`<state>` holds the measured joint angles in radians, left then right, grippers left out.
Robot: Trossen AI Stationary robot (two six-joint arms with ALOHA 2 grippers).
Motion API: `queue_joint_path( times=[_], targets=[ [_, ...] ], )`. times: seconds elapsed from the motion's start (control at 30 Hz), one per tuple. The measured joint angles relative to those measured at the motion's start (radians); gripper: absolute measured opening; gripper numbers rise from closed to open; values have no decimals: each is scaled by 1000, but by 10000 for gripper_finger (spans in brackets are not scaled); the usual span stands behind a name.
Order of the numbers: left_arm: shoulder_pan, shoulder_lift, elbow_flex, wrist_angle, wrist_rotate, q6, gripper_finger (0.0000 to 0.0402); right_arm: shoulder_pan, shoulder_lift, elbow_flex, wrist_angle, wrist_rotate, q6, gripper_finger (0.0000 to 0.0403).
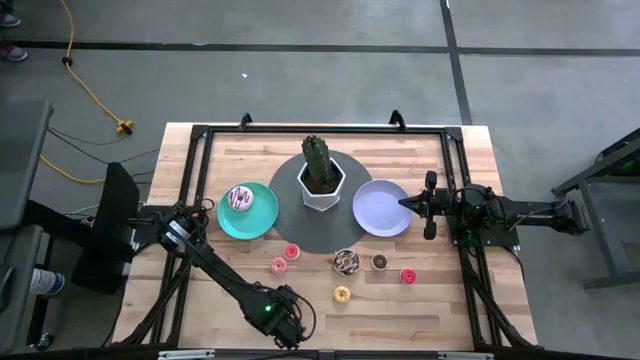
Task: Pick & Place donuts
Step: Put the big green donut on the green plate
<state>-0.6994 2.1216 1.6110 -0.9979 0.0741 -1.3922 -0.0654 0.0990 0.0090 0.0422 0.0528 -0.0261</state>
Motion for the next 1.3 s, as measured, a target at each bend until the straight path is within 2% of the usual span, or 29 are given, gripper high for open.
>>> queue_joint_path(
  times=[0.33,0.6,0.83,1.03,1.3],
  targets=[
    [7,-5,68,-109,-22,3,151,0,0,0,0,0,0,0],
    [45,-5,196,-289,-46,56,151,0,0,0,0,0,0,0],
    [111,-5,295,-400,-106,123,151,0,0,0,0,0,0,1],
    [176,-6,314,-457,-115,214,151,0,0,0,0,0,0,1],
    [245,-33,314,-535,-204,280,151,0,0,0,0,0,0,0]
  ],
)
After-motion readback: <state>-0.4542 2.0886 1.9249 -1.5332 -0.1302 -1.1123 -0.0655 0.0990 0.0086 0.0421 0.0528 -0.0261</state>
